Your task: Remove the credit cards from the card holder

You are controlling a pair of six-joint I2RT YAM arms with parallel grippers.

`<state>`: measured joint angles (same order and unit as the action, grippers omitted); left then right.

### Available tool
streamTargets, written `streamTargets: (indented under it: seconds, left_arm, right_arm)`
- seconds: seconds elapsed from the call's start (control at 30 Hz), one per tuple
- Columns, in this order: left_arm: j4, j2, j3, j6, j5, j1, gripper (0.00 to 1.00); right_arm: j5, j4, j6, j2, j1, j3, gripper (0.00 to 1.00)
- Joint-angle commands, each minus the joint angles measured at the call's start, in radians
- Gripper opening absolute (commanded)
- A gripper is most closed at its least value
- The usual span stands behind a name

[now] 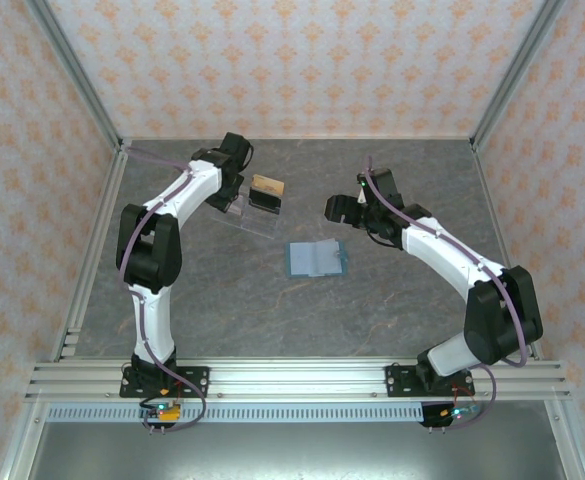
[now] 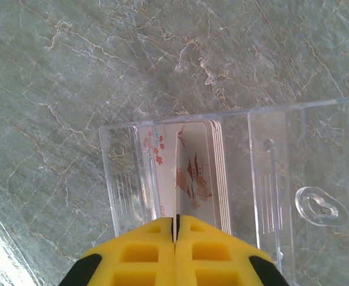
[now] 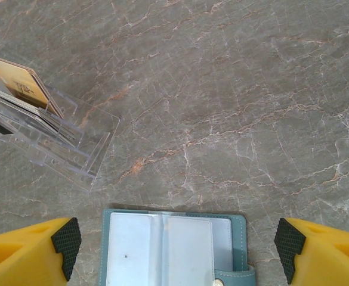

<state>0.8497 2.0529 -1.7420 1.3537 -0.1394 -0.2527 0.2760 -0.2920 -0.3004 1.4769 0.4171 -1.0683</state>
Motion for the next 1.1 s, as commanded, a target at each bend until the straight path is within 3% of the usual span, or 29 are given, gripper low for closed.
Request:
streamTargets:
  seconds: [0.0, 0.3, 0.5, 0.67, 0.83, 1.07]
  left_arm:
    - [0.034, 0.029, -0.044, 0.027, -0.037, 0.012, 0.03]
    - [0.035, 0.047, -0.051, 0.039, -0.024, 0.012, 0.1]
    - [0.036, 0.058, -0.086, -0.012, -0.013, 0.012, 0.31]
    - [0.044, 0.041, -0.111, -0.063, -0.008, 0.013, 0.34]
    - [-0.002, -0.038, -0.069, -0.148, 0.02, 0.009, 0.39]
    - [-0.135, -0.232, 0.132, -0.327, 0.176, -0.023, 0.49]
  right_arm:
    - [-0.021, -0.011, 0.019, -0.026, -0.001, 0.004, 0.87]
    - [-0.02, -0.013, 0.02, -0.021, -0.001, 0.002, 0.86]
    - [-0.008, -0.012, 0.022, -0.023, -0.001, 0.005, 0.86]
    - [0.003, -0.007, 0.031, -0.03, -0.001, 0.01, 0.85]
    - [0.038, -0.004, 0.045, -0.025, -0.002, 0.008, 0.84]
    - [0.05, -0.011, 0.049, 0.027, 0.04, -0.007, 0.81]
